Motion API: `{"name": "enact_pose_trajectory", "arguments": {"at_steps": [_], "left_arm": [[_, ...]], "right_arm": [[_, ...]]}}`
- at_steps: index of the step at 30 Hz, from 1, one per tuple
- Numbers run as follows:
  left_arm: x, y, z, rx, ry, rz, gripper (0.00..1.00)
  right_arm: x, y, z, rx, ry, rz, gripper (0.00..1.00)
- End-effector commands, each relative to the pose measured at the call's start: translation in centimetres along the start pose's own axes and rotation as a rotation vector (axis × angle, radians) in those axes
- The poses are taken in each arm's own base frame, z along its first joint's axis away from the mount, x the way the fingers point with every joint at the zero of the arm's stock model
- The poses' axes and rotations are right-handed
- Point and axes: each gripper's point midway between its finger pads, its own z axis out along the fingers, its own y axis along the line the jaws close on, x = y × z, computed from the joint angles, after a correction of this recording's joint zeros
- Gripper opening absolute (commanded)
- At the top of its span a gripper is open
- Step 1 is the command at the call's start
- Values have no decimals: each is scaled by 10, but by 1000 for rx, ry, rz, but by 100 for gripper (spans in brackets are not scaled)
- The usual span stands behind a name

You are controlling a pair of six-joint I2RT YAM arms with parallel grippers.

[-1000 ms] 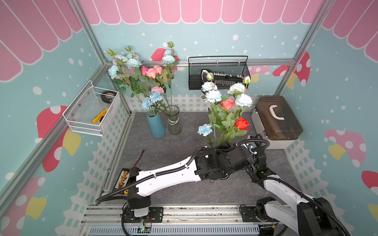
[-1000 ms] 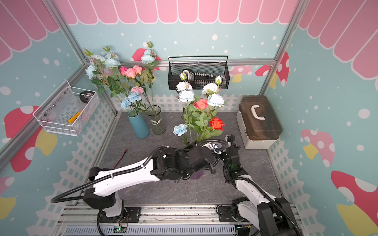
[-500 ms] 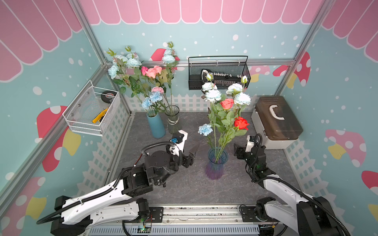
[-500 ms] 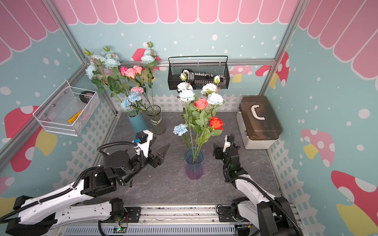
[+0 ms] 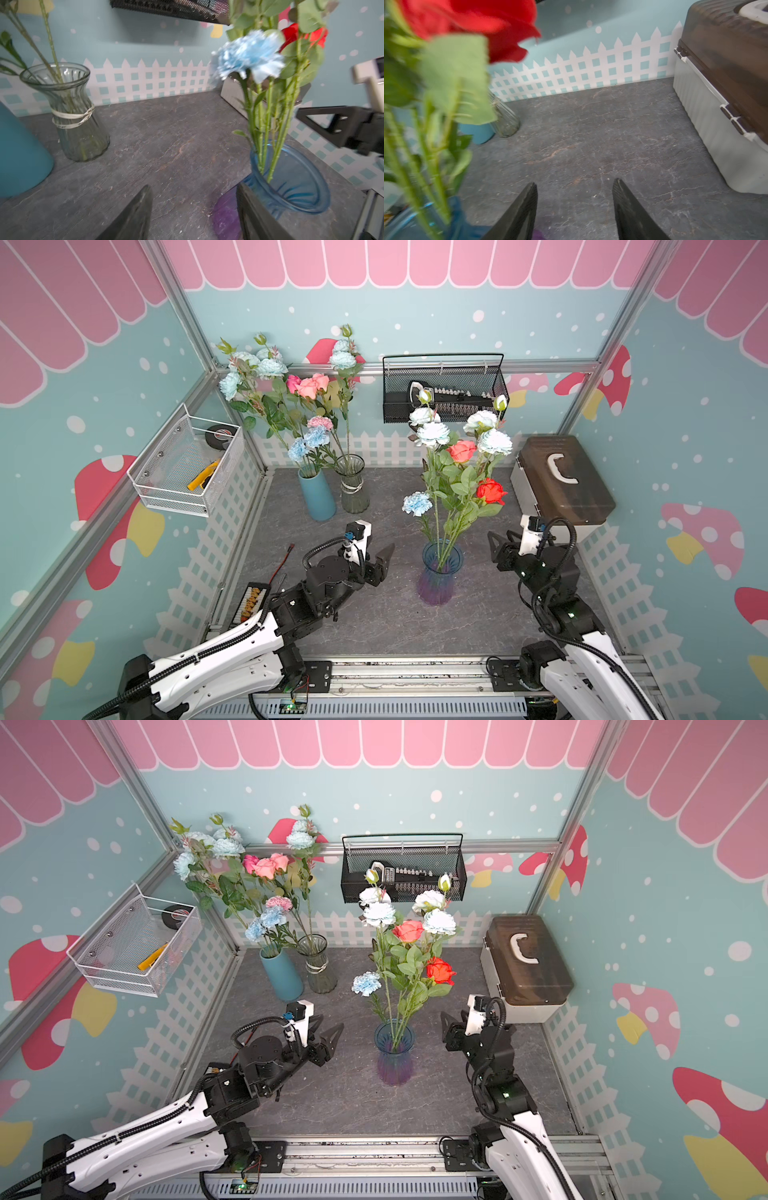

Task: Pick out blue flowers from the vase
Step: Pick up the flower from the vase.

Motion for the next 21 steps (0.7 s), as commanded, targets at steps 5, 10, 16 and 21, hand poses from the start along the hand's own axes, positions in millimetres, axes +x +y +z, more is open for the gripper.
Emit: {"name": "enact_pose_trajectory", "arguments": {"at_steps": [5,10,16,21], "left_arm": [[-3,7,7,49,-75,-91,67],[15,14,24,75,-30,-121,68],[34,9,45,131,28,-165,69],[43,1,56,170,65,-174,70]], "right_arm": [[5,67,-42,-299,268,23,53],[-8,102,-52,-419,312,-7,45],[10,135,-38,-464,403,-102,43],[27,159,-19,-426,465,-237,42]]}}
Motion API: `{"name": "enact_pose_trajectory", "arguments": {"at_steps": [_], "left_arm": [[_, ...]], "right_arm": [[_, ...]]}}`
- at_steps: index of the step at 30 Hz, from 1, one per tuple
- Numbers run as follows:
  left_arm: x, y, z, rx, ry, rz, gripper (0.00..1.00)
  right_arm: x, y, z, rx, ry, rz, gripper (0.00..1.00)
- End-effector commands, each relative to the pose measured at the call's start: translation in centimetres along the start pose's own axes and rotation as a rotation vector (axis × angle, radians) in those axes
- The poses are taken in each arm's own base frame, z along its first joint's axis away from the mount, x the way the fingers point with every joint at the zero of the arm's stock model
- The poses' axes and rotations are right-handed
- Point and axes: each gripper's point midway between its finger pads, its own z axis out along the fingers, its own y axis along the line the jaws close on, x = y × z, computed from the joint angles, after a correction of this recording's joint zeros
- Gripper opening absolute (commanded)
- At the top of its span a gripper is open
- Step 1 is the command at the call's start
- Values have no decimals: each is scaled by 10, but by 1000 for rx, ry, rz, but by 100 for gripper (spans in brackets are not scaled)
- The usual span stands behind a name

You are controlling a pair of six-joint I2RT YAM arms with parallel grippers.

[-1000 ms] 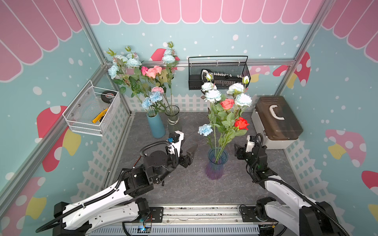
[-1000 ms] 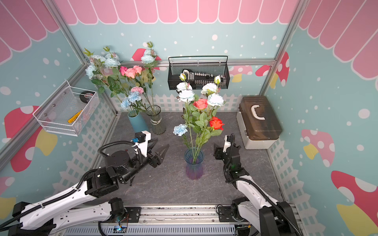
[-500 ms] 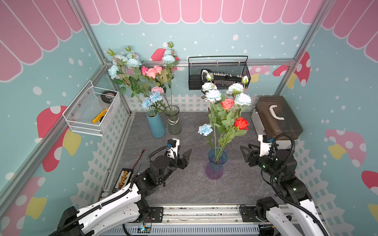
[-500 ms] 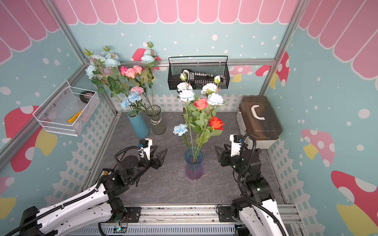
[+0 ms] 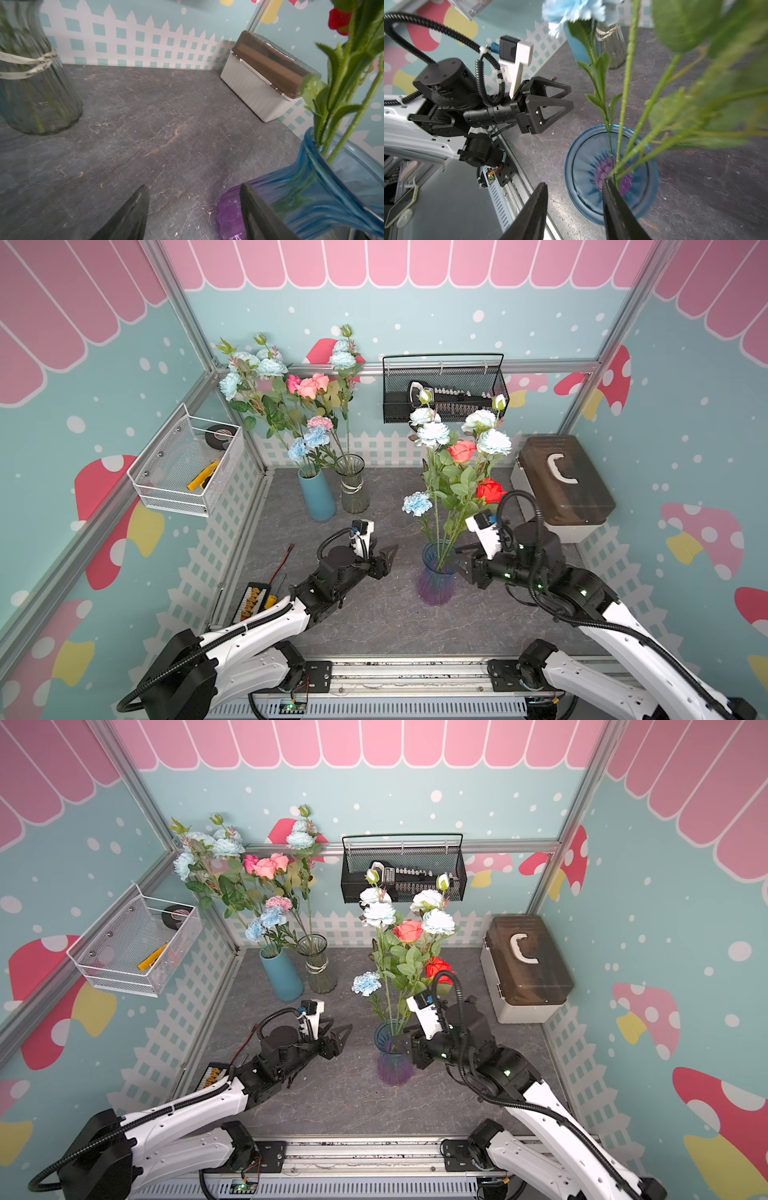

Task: Pick out blue flowers from the vase
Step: Pick up the flower from the vase.

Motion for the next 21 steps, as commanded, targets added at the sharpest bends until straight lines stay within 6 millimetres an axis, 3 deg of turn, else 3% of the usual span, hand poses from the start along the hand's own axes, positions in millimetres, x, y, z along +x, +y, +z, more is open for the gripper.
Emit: {"name": "enact_pose_trajectory", "arguments": {"at_steps": [1,14,21], "left_arm": [[-13,-15,4,82,-38,-33,70],[-3,-31,25,158,15,-49,71],[-2,-40,30,174,30,-30,71]], "right_arm": [[-5,-6,10,105,19,-67,41],[-9,-29,38,244,22,-92,20],[-4,-34,48,261,41,-85,16]]}}
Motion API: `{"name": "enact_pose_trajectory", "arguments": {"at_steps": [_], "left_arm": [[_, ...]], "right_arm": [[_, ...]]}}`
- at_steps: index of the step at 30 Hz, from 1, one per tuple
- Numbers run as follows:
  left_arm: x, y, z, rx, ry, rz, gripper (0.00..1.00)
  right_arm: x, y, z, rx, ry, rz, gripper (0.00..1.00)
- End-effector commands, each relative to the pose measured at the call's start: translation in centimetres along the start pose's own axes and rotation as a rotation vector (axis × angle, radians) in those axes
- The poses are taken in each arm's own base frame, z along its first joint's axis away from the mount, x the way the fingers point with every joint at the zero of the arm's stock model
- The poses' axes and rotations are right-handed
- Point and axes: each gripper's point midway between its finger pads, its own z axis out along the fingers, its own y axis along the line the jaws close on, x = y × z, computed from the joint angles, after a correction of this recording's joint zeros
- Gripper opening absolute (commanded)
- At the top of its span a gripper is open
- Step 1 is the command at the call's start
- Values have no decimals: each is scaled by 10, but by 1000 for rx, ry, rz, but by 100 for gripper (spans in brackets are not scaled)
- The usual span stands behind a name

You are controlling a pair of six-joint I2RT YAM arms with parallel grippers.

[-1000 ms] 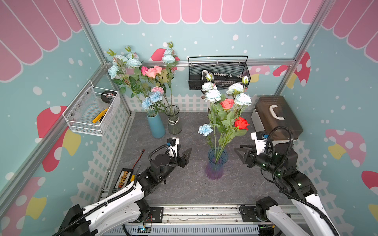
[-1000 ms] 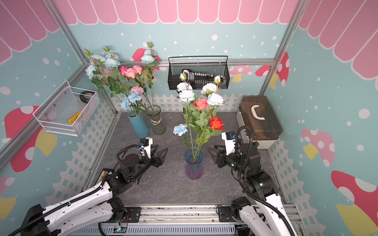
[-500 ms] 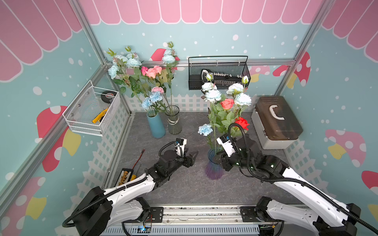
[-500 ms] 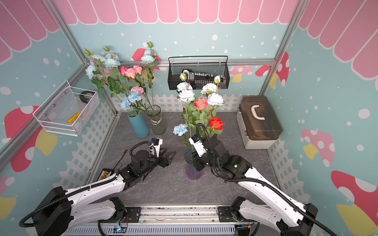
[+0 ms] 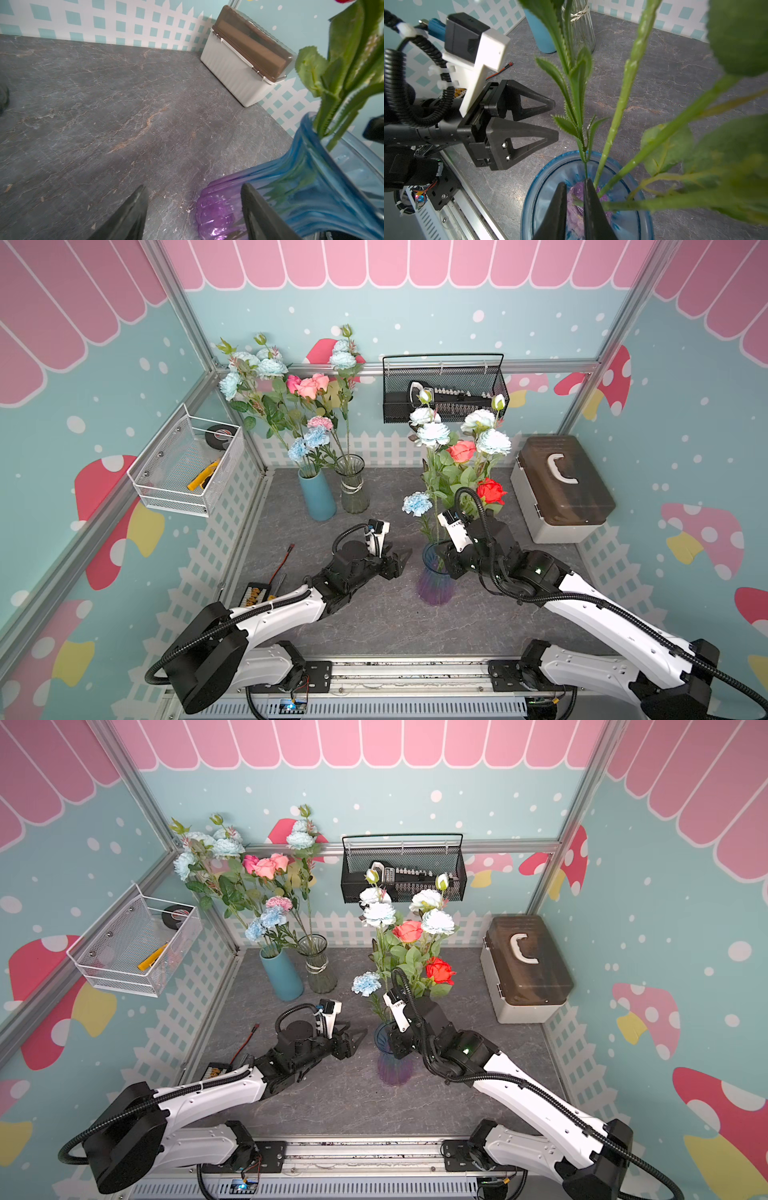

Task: Pick out blue flowers from the vase
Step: Pick up the flower from the vase.

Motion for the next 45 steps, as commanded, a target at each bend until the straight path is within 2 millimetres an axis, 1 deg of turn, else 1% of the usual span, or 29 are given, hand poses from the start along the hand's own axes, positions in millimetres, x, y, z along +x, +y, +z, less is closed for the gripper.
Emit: {"name": "enact_pose_trajectory", "arguments": {"at_steps": [1,6,9,13,26,34,41,45], "left_arm": [[-20,-16,3,48,-48,2,71],[-22,-22,8,57,-47,13,71],[-19,-24,10,53,-33,27,71],[-18,-27,11,47,-27,43,71],[-18,-33,15,58,-25,58,71],[-21,-41,16,82,-37,65,71],[-19,-45,15,91,-37,72,71],[-19,-46,14,93,-39,74,71]], "right_arm": [[2,-2,7,23,3,-5,16],[12,-9,14,54,22,0,17],[13,-11,17,64,17,4,19],[16,-14,23,79,22,2,19],[18,-13,31,80,37,-3,21],[27,-14,38,81,58,9,22],[30,-9,42,52,58,25,16],[28,-4,44,23,53,29,10]]}}
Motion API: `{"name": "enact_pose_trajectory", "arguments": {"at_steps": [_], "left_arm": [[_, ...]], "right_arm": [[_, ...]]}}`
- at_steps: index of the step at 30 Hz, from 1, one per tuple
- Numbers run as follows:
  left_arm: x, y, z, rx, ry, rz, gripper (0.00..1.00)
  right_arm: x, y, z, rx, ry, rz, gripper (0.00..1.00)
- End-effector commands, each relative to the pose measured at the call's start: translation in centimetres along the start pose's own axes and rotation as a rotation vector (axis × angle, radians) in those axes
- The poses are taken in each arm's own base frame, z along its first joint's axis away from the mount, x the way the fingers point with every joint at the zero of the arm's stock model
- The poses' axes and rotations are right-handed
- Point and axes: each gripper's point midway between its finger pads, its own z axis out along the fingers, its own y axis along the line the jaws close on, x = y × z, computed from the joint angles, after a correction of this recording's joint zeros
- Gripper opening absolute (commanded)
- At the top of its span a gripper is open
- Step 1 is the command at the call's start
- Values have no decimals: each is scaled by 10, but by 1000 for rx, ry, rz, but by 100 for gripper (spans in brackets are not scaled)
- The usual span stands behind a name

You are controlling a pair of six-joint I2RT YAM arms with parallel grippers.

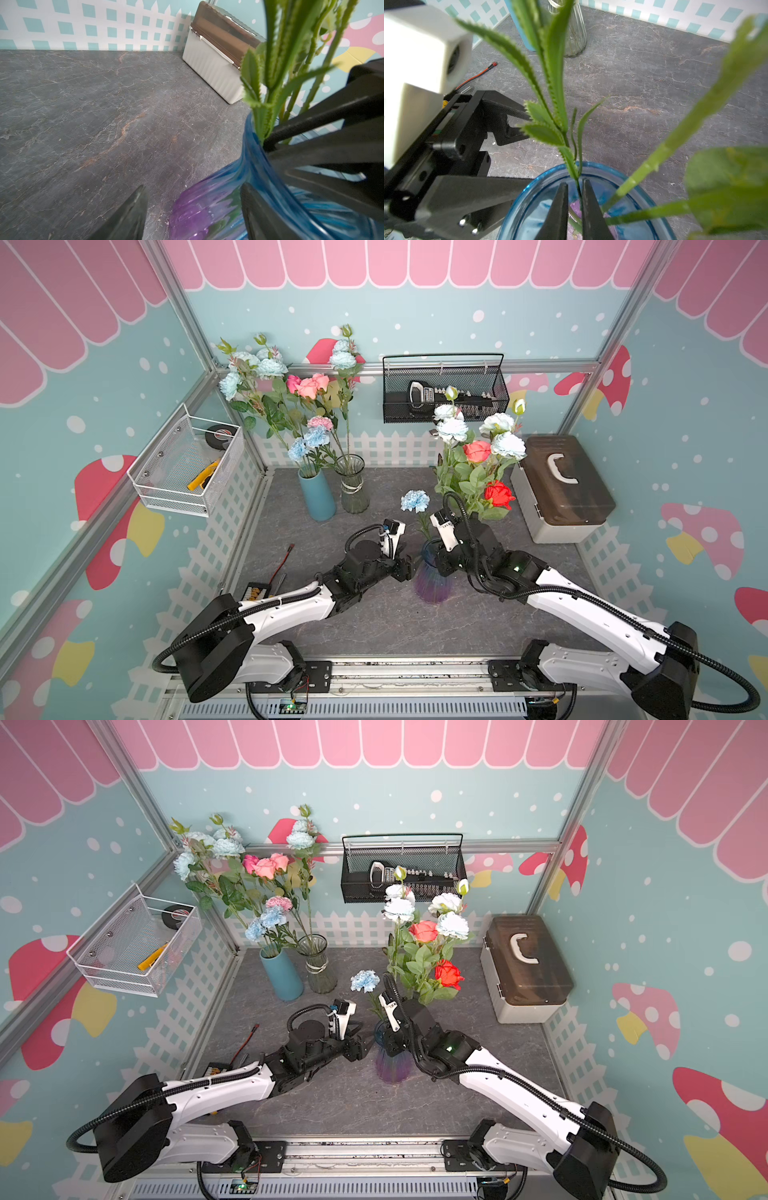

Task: Pick out blue flowers from the vase
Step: Pick up the flower from the vase.

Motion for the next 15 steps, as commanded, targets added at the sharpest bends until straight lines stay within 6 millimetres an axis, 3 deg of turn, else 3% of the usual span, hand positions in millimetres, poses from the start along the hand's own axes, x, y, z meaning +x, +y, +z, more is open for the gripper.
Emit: {"name": "enact_pose_trajectory", "arguments": {"at_steps": [1,7,15], "left_arm": [[-18,-11,0,29,-53,20,71],[-16,-9,-3,20,-58,19,71],[-19,-4,-11,-12,-83,24,71]], "right_arm": [[16,5,8,-30,48,8,9],[6,10,-2,-58,8,12,0],[-12,15,-20,-88,-55,5,0]]}}
